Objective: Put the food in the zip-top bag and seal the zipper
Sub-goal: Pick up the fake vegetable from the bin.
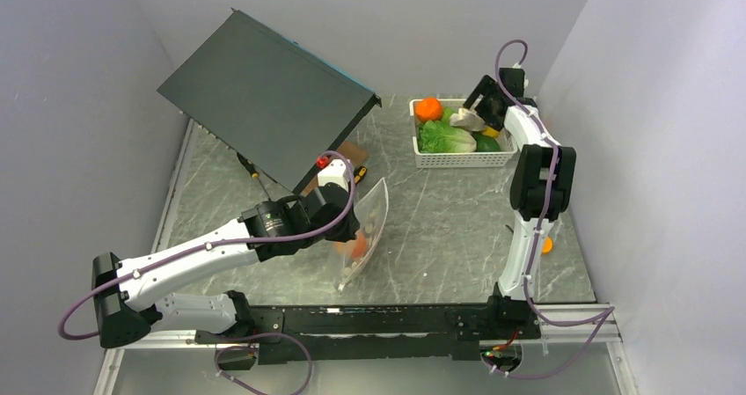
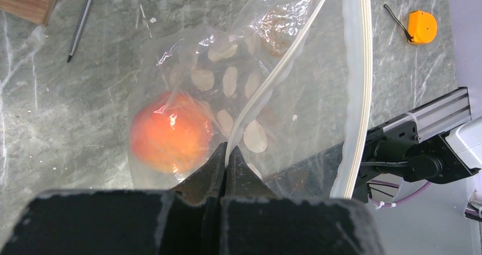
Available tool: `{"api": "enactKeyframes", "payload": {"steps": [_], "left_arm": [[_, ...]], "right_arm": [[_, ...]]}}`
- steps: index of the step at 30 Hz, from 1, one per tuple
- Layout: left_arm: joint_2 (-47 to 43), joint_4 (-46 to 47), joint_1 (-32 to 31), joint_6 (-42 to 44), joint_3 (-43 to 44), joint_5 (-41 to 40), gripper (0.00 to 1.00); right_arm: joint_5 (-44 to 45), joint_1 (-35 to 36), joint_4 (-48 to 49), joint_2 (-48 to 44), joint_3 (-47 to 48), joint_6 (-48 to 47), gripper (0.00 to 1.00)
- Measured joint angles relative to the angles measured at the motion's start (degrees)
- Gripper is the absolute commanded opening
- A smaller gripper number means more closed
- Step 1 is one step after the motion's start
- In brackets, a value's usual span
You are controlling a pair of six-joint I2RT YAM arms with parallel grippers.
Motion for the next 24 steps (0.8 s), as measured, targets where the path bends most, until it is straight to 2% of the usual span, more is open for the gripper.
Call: {"api": "enactKeyframes", "payload": {"steps": [7,16,19,24], "left_arm": [[0.0,0.1,0.0,0.2,0.0,0.2,0.00],[-0.2,0.1,0.0,0.2,0.0,0.3,0.00],[-0.4,0.1,0.0,0.2,0.0,0.3,0.00],[-0.4,0.1,0.0,0.3,0.0,0.3,0.00]], "right_arm": [[1.0,0.0,-0.8,-3.3,-3.6,1.8,0.92],[0.2,-0.4,0.4,-3.3,-7.4,7.7,0.93],[-0.7,-0.4,1.6,-3.2,-7.6,10.1,0.89],[-1.0,-0.4,3.7,-0.7,-5.6,14.5,0.75]]}}
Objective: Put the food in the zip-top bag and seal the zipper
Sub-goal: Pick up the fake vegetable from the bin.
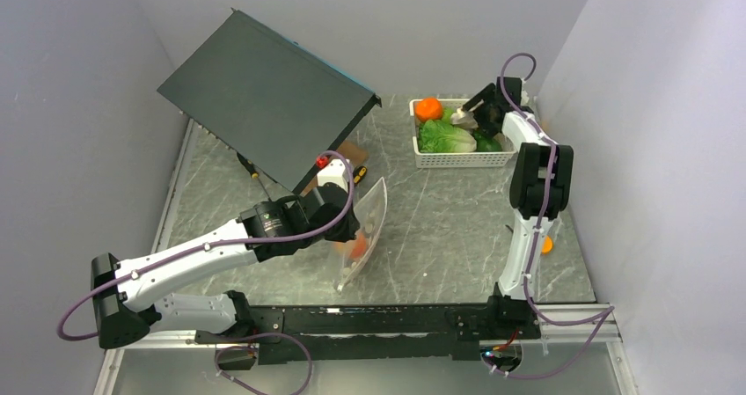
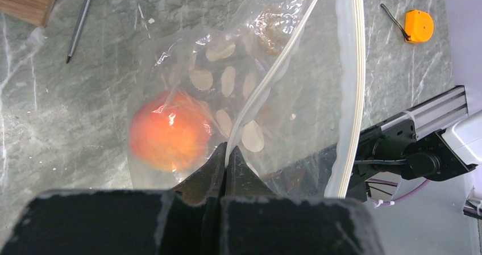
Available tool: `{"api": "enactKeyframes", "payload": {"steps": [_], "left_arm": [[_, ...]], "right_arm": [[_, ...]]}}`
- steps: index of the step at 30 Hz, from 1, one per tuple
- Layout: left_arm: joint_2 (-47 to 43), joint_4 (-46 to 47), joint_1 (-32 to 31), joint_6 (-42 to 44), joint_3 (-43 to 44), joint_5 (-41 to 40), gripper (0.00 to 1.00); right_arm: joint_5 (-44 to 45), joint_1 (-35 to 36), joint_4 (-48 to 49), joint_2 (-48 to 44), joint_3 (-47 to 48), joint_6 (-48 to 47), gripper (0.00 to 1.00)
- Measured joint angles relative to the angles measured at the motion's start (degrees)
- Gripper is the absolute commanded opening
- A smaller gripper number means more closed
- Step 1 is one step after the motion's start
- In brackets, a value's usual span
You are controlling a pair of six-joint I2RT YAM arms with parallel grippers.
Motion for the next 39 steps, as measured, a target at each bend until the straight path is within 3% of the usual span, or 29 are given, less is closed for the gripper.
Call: {"api": "enactKeyframes", "payload": {"steps": [4,9,15,23,34,39], "left_arm": [[0.0,0.0,0.0,0.2,0.0,0.0,0.00],[-0.1,0.0,0.0,1.1,0.0,0.0,0.00],[-0.1,-0.1,0.0,1.3,0.0,0.0,0.00],[-1.5,0.4,0.0,1.3,-1.1,0.0,0.00],[-1.9,0.6,0.0,1.3,-1.5,-0.7,0.00],[-1.9,1.4,0.0,1.2,-1.7,-0.6,0.00]], "right_arm": [[0.0,0.0,1.1,2.6,0.7,2.8,0.69],[0.3,0.0,1.9,4.1,1.8,4.4,0.38],[0.6,0.1,2.9,4.3,1.9,3.5,0.16],[0.7,0.3,4.3,1.1,-0.9,-0.4,0.11],[1.8,0.5,7.3,-16.6,-12.3,-5.9,0.07],[1.5,0.5,8.5,-19.8,-12.7,-9.3,0.06]]}}
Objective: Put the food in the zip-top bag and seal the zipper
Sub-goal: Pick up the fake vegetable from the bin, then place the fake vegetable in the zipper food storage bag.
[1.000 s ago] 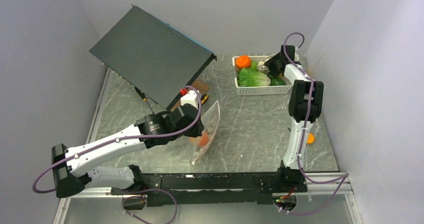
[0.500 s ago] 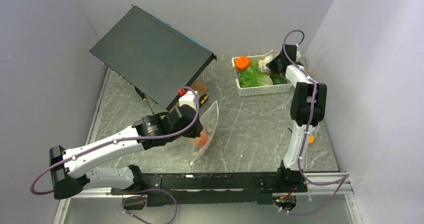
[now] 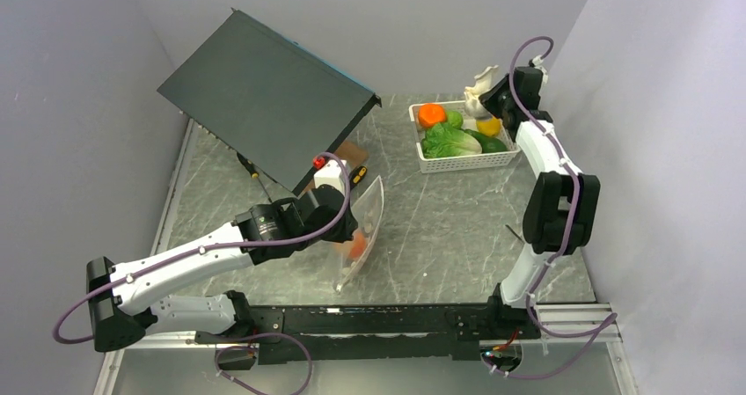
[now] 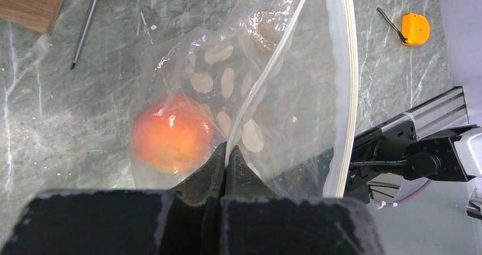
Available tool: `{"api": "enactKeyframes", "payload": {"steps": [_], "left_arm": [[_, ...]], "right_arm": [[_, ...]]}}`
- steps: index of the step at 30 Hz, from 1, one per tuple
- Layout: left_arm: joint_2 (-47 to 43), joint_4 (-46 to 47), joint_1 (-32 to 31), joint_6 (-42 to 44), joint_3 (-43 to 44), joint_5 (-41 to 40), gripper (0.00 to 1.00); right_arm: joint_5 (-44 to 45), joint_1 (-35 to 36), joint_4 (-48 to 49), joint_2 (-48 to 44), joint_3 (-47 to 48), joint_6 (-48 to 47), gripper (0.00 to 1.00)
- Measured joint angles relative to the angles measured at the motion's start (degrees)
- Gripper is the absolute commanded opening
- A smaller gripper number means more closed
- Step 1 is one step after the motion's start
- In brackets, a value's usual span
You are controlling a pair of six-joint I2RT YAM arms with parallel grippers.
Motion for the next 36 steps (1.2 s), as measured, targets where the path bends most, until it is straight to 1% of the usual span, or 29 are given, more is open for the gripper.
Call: {"api": "enactKeyframes", "payload": {"steps": [4,8,10,13,18,23,26,28,36], "left_arm": [[-0.2,0.7,0.0,0.0,-0.2,0.0,0.00],[-0.5,1.2,0.1,0.0,-0.3,0.0,0.00],[-0.5,1.2,0.2,0.0,-0.3,0.0,0.00],[-0.5,1.3,0.5,0.0,-0.3,0.0,0.00],[-0.5,2.3,0.8,0.0,-0.3,0.7,0.00],[-0.5,3.0,1.0,0.0,-0.3,1.5,0.00],[-0.4,3.7,1.0,0.1,-0.3,2.1,0.00],[-0.3,4.3,1.0,0.1,-0.3,2.6,0.00],[1.1,6.5,1.1,0.2,-0.3,4.1,0.00]], "right_arm": [[-3.7,0.0,0.0,-4.2,-4.1,-1.2,0.06],[-10.1,0.4,0.1,-13.2,-12.3,-0.7,0.06],[-13.2,1.4,0.0,-19.6,-16.9,-0.3,0.06],[-16.3,6.3,-0.9,-30.6,-22.8,-0.4,0.06],[-19.6,17.3,-4.9,-46.0,-26.0,-1.7,0.06],[-22.1,22.5,-7.3,-58.0,-29.3,-1.5,0.05],[-24.9,25.7,-7.9,-61.6,-31.2,-1.0,0.05],[-27.0,28.3,-8.5,-62.4,-31.8,-0.8,0.04],[-32.9,38.4,-10.5,-58.0,-31.8,-5.3,0.05]]}}
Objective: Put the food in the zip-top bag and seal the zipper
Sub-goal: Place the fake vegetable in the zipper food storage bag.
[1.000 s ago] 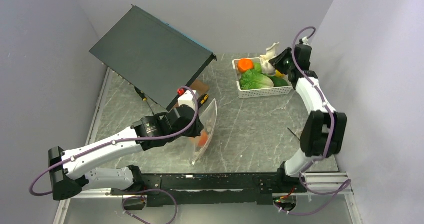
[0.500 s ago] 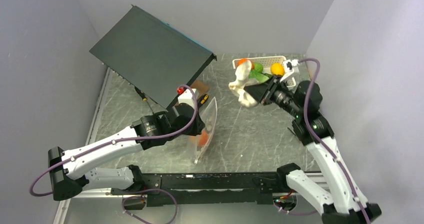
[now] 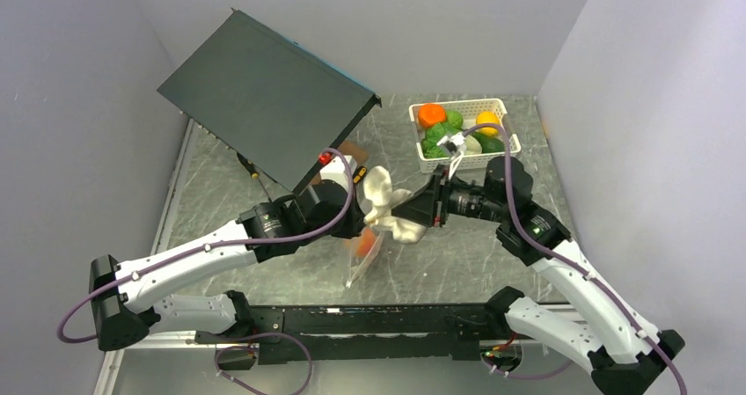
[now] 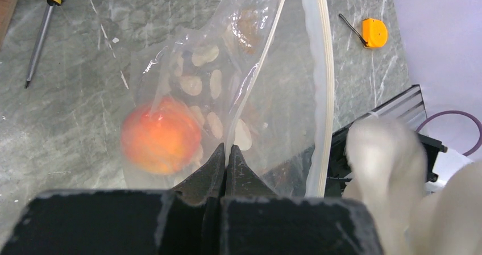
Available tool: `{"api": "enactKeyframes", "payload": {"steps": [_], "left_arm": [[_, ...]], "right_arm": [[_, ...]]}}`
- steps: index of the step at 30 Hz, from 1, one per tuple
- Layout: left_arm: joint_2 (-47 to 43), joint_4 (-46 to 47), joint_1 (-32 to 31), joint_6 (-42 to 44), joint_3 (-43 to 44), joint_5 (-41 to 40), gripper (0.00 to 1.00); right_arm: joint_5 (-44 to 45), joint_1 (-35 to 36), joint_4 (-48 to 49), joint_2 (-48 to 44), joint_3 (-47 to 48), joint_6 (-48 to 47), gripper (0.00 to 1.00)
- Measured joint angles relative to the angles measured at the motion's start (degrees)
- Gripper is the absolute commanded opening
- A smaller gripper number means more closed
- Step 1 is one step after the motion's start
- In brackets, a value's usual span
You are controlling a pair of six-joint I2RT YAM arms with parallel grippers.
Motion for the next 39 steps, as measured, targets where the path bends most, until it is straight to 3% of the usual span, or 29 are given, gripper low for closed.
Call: {"api": "enactKeyframes", "payload": {"steps": [8,18,25,39], "left_arm": [[0.1,0.4,0.0,-0.2,0.0,0.7,0.00],[-0.8,0.3,0.6,-0.5,-1.0,0.7,0.00],[-1.8,0.3,0.6,-0.5,-1.6,-0.3,0.00],[-4.0,2.0,0.6,-0.5,-1.8,-1.5,0.00]], "right_arm": [[-1.9,8.5,10.0,3.5,-3.9,-2.5,0.04],[-0.6,9.2,22.2,3.4,-10.7,-5.0,0.00],[3.9,9.5,19.2,2.2,-11.7,-8.3,0.00],[19.6,9.3,-1.0,0.9,-12.6,-11.6,0.00]]}}
